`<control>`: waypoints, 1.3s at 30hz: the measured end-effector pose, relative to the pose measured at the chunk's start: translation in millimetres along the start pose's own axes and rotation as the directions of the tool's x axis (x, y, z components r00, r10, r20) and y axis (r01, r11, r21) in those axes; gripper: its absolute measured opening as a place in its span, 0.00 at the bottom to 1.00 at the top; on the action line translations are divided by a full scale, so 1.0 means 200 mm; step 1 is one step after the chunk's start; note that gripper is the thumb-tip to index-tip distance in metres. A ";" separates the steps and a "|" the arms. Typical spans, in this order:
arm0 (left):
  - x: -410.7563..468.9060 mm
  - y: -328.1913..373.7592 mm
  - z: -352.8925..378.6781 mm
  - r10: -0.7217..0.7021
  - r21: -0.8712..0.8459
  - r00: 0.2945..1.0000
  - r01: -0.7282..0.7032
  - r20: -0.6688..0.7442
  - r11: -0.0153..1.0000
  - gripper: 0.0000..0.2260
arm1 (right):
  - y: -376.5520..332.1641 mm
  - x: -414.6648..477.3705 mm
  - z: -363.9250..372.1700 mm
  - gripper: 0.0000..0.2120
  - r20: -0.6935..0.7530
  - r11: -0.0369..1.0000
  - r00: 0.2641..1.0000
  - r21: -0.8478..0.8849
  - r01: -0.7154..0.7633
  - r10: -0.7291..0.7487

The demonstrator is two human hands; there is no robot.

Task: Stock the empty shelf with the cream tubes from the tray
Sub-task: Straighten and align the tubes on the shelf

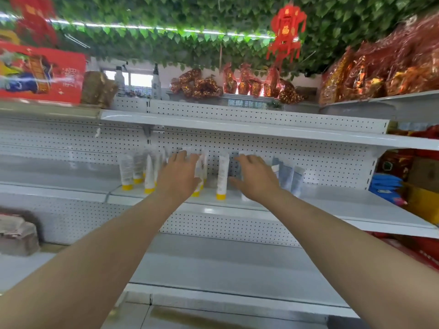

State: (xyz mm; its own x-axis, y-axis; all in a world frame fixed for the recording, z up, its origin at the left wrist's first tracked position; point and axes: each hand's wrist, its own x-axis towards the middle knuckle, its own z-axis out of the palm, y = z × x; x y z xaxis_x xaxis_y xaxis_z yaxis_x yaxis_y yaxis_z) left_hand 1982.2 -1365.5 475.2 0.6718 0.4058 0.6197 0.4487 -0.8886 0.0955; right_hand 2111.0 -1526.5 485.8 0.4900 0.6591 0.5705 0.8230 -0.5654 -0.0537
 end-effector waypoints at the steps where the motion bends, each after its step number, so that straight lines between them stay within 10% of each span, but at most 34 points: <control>1: -0.03 -0.06 -0.04 -0.007 0.007 1.000 0.007 -0.007 1.000 0.25 | -0.08 0.00 0.00 0.28 0.003 1.000 1.000 0.028 0.008 -0.008; 39: 0.82 -1.43 0.37 -0.042 0.024 0.999 0.042 0.028 0.999 0.21 | -0.65 1.28 0.78 0.26 0.181 0.987 0.982 0.142 -0.080 0.054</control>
State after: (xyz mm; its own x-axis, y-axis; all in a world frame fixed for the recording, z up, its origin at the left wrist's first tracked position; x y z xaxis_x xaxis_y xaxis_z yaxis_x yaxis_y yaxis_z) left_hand 2007.8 -1028.7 491.6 0.6685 0.4487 0.5931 0.4904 -0.8655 0.1022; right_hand 2174.6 -1208.1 511.0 0.5776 0.7066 0.4089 0.8134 -0.5404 -0.2151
